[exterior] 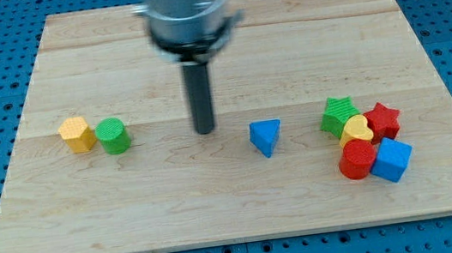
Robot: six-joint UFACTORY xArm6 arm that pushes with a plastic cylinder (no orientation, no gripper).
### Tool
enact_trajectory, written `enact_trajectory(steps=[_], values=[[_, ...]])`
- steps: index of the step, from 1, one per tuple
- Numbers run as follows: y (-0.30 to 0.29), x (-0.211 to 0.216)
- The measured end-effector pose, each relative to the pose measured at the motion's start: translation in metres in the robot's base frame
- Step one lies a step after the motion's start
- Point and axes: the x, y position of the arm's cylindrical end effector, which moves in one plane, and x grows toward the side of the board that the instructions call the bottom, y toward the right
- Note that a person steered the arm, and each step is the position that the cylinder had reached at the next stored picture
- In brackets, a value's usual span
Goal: Move green circle with yellow hexagon into group of blocks towards bottom right
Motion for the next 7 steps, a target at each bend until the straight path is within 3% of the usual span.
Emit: enact_trajectory(steps=[2, 3, 4, 5, 6, 7], values=[[0.122, 0.030], [0.065, 0.029], [-0.055, 0.010], [-0.088, -0.062], [-0.146, -0.094], [-0.248, -0.085]])
